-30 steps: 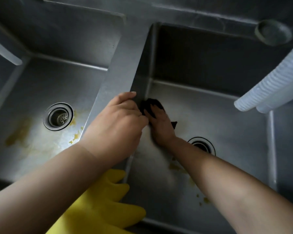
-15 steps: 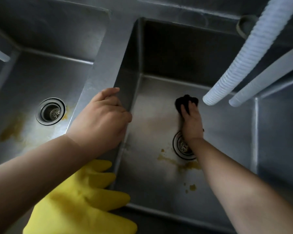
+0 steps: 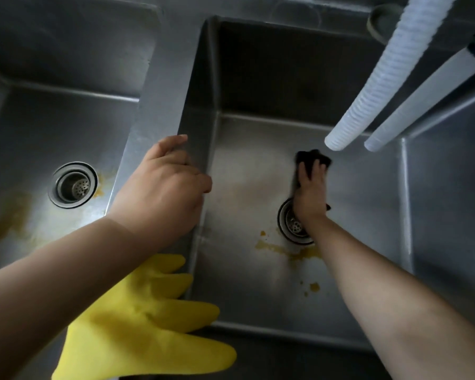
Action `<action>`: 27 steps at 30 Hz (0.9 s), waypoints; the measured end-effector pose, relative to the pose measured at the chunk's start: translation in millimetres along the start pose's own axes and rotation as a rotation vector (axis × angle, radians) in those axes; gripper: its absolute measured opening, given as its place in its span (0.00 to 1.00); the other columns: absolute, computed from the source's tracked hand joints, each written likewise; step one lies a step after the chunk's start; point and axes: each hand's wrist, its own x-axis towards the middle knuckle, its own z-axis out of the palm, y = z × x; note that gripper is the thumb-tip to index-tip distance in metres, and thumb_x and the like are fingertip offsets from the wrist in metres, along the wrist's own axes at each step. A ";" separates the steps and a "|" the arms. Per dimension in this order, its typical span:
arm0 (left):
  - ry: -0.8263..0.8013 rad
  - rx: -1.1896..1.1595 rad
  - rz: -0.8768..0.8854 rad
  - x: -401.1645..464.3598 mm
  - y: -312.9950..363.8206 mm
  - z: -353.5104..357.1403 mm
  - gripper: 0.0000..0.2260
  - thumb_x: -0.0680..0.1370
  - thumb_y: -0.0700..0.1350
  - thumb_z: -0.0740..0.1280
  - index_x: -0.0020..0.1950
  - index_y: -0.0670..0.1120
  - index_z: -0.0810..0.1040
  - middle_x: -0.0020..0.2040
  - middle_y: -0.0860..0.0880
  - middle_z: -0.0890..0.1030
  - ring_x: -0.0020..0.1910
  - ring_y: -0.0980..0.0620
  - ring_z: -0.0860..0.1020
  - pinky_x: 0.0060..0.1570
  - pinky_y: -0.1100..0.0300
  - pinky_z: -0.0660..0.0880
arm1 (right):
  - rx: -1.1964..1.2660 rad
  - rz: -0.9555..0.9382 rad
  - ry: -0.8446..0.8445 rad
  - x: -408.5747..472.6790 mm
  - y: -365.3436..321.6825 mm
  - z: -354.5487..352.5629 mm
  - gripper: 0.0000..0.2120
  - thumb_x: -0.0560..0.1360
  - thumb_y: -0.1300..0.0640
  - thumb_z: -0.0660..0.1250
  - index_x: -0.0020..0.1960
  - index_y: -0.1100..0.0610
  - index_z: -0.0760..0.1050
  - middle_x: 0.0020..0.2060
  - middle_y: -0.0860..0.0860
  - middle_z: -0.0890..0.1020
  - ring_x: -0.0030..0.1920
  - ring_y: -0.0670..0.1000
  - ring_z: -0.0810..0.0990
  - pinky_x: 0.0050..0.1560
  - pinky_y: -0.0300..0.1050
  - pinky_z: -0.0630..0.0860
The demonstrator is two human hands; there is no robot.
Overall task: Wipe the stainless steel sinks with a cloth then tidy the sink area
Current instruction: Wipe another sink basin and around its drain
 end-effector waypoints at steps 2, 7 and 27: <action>-0.009 0.006 -0.003 -0.4 0.6 -0.7 0.05 0.66 0.39 0.71 0.37 0.49 0.82 0.33 0.53 0.81 0.44 0.47 0.79 0.71 0.55 0.53 | 0.059 -0.172 -0.061 -12.8 -30.4 17.2 0.31 0.74 0.74 0.54 0.75 0.60 0.55 0.75 0.65 0.48 0.75 0.64 0.44 0.73 0.46 0.41; 0.002 0.014 0.011 -0.4 1.5 -2.9 0.06 0.67 0.40 0.69 0.39 0.48 0.83 0.34 0.52 0.82 0.45 0.46 0.79 0.71 0.54 0.53 | 0.159 -0.452 -0.232 -64.3 -84.5 54.1 0.25 0.77 0.69 0.56 0.73 0.59 0.60 0.74 0.64 0.52 0.74 0.66 0.47 0.74 0.50 0.43; -0.004 -0.020 0.007 -0.3 0.6 -2.0 0.05 0.67 0.39 0.70 0.39 0.48 0.83 0.35 0.51 0.83 0.45 0.46 0.79 0.70 0.51 0.55 | 0.041 -0.288 -0.212 -99.1 -32.9 28.3 0.33 0.74 0.71 0.56 0.76 0.56 0.51 0.75 0.56 0.41 0.74 0.58 0.36 0.72 0.45 0.35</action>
